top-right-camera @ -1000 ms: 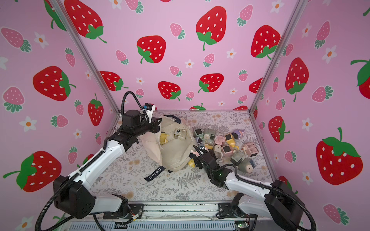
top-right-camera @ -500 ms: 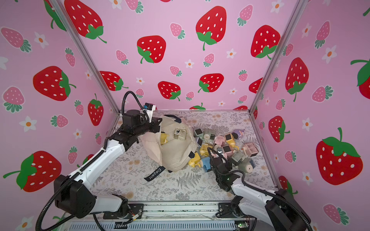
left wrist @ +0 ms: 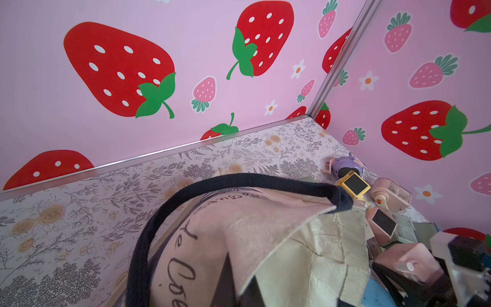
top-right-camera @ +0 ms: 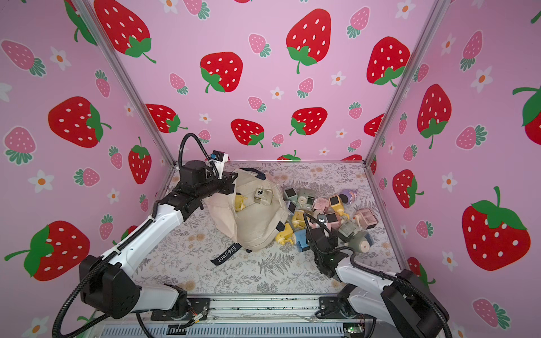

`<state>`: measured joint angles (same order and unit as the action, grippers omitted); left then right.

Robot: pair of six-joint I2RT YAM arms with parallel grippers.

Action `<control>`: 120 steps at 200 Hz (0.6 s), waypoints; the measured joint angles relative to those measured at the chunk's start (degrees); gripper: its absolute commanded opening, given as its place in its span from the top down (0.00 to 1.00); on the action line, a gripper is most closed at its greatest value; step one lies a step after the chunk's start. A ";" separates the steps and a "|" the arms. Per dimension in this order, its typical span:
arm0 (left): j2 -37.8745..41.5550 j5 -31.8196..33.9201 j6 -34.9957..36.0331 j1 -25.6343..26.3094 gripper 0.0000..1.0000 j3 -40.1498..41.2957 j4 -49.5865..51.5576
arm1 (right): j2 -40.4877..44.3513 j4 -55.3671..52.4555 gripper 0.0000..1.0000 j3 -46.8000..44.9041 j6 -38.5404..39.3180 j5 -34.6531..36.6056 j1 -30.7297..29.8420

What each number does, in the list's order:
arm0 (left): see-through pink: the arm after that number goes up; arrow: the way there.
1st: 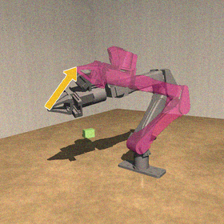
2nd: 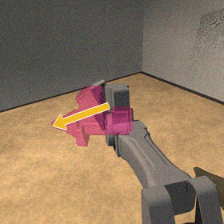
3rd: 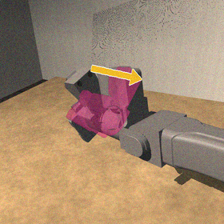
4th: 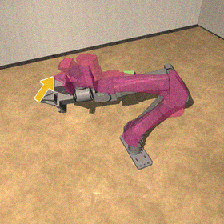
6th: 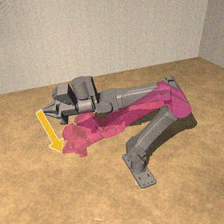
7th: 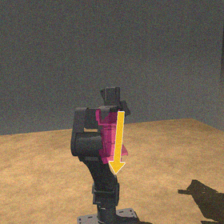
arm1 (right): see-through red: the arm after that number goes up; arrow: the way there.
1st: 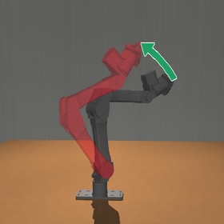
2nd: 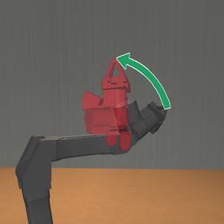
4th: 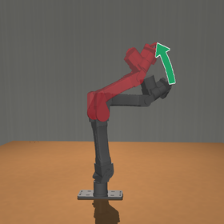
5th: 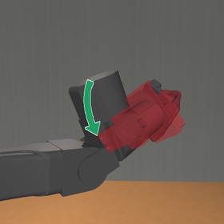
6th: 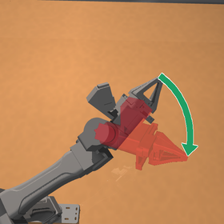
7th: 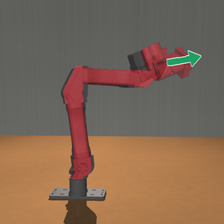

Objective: Take out the pencil sharpeners from the tote bags
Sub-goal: Adjust the pencil sharpener at the center of the board.

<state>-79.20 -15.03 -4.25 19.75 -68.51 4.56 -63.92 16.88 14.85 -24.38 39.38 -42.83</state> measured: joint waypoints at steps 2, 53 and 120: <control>0.00 0.00 0.00 0.00 0.98 0.00 0.02 | -0.02 0.04 0.45 0.00 0.00 -0.04 0.00; -0.31 0.02 0.02 0.35 0.98 -0.44 0.11 | -4.42 2.99 0.26 1.92 0.22 -1.57 0.04; -1.05 0.04 0.20 0.68 0.98 -1.09 0.46 | -7.06 7.80 0.26 2.62 2.82 -7.89 0.09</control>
<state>-80.25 -14.98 -4.05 20.43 -69.60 5.02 -70.98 24.69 17.47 -21.56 31.48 -42.74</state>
